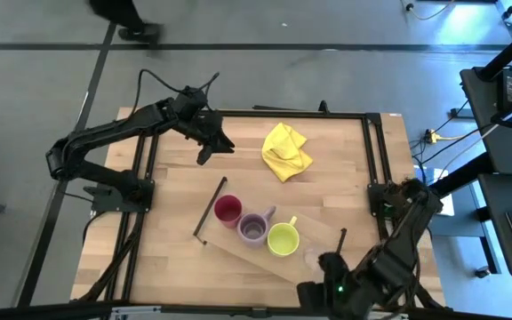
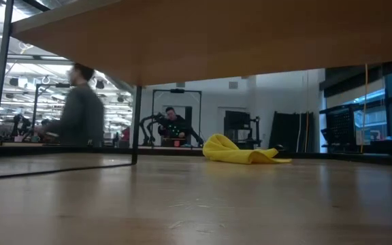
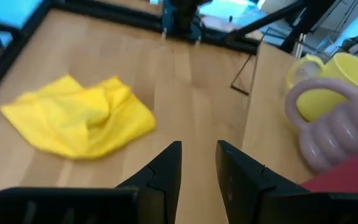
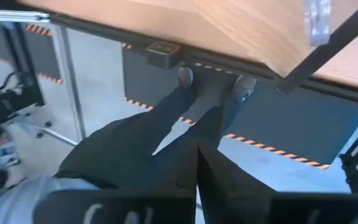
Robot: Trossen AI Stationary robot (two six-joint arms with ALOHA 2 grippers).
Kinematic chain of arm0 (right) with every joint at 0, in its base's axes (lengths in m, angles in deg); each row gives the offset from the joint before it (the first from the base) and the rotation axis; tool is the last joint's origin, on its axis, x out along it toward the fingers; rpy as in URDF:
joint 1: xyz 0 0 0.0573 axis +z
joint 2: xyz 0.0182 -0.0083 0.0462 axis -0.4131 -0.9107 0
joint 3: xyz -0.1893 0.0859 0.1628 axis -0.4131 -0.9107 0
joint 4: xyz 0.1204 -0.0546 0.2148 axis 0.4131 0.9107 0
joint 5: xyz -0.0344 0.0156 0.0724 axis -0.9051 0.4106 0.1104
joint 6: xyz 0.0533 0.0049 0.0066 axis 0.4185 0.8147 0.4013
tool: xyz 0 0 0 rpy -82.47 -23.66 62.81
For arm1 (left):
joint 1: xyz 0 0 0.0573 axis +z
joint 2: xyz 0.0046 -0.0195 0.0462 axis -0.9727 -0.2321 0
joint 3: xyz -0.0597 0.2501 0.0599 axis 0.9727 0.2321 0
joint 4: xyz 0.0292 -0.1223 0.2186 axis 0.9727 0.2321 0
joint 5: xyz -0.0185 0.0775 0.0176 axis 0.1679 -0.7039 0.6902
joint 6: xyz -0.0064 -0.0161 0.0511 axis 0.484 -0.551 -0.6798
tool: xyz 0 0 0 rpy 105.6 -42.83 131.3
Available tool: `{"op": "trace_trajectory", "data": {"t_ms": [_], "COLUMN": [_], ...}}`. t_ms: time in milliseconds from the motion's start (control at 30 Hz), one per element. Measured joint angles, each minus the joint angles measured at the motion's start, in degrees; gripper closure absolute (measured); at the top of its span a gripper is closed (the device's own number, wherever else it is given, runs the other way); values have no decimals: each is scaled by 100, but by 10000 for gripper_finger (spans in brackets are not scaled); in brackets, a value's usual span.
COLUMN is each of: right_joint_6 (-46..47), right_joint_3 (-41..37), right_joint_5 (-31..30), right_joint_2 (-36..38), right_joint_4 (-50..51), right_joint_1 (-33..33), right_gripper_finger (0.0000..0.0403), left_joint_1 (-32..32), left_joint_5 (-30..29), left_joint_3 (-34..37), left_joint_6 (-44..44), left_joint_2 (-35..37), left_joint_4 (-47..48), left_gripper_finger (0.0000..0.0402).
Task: Stack small to large cups/mugs on shelf
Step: Put the transparent mug on the shelf
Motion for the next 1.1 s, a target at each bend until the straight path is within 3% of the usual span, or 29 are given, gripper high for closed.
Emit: {"op": "trace_trajectory", "data": {"t_ms": [233,500,1100], "right_joint_6": [100,154,170], "right_joint_3": [-7,-5,-302], "right_joint_5": [-4,-148,1], "right_joint_2": [-246,-202,-196], "right_joint_4": [860,1647,1661], "right_joint_1": [-5,-18,-18], "right_gripper_finger": [400,400,400], "left_joint_1": [0,0,2], "left_joint_5": [2,2,-87], "left_joint_3": [0,0,0], "left_joint_6": [-19,-33,-246], "left_joint_2": [39,35,35], "left_joint_4": [-353,-35,26], "left_gripper_finger": [308,308,308]}}
